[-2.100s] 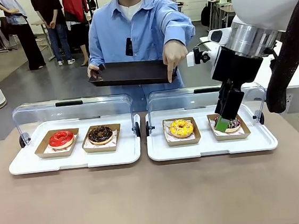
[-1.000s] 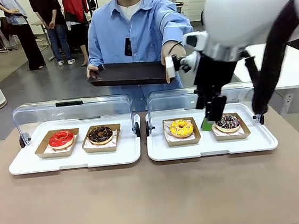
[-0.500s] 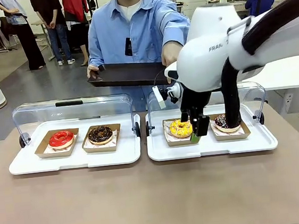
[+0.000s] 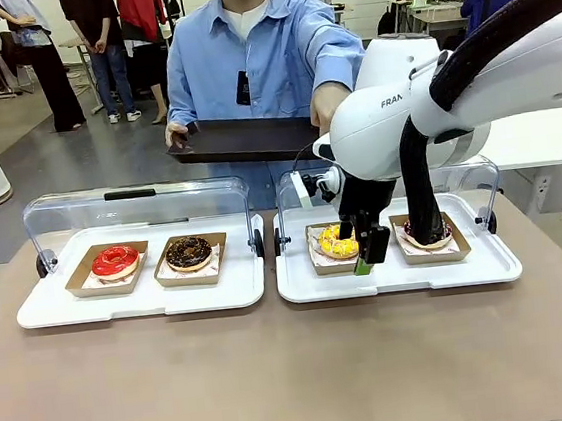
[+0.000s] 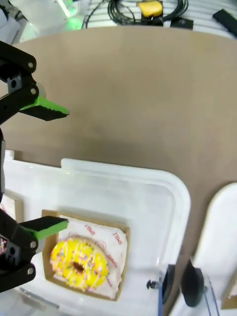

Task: Provide the desired donut to the person.
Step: Pick up and lift the Paper togo box containing the Donut pointed at by the person.

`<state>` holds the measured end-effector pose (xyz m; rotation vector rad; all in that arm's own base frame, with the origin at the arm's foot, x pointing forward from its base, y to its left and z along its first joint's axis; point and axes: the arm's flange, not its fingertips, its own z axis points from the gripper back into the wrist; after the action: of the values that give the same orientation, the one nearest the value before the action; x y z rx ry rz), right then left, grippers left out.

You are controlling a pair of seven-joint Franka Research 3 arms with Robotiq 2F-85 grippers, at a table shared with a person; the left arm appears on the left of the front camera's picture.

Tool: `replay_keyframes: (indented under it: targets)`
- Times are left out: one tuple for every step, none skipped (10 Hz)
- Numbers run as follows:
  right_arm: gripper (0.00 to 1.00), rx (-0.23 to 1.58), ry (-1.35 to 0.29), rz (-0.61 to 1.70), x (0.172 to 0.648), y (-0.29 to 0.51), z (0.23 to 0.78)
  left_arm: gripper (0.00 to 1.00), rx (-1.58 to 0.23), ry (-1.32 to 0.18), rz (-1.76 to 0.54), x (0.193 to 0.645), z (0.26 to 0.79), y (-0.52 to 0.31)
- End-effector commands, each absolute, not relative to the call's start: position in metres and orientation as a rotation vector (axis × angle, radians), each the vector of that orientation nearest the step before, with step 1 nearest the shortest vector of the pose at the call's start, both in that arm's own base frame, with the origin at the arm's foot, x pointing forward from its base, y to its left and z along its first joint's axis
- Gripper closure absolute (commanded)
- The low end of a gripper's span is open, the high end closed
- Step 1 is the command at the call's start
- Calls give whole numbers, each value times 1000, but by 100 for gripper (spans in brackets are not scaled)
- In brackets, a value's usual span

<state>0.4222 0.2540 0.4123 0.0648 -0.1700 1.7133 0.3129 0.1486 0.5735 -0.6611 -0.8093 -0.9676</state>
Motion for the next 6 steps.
replay_keyframes:
  targets:
    - [0,39,-167,1729,421,253,415,0,-673,-815,-958,313,575,148]
    - [0,39,-167,1729,421,253,415,0,-673,-815,-958,313,575,148]
    - [0,39,-167,1729,421,253,415,0,-673,-815,-958,313,575,148]
    - [0,39,-167,1729,421,253,415,0,-673,-815,-958,313,575,148]
    - [0,57,-173,1721,421,255,415,0,-673,-815,-958,313,575,148]
    - [0,27,-189,1684,429,262,405,0,-673,-815,-958,313,575,148]
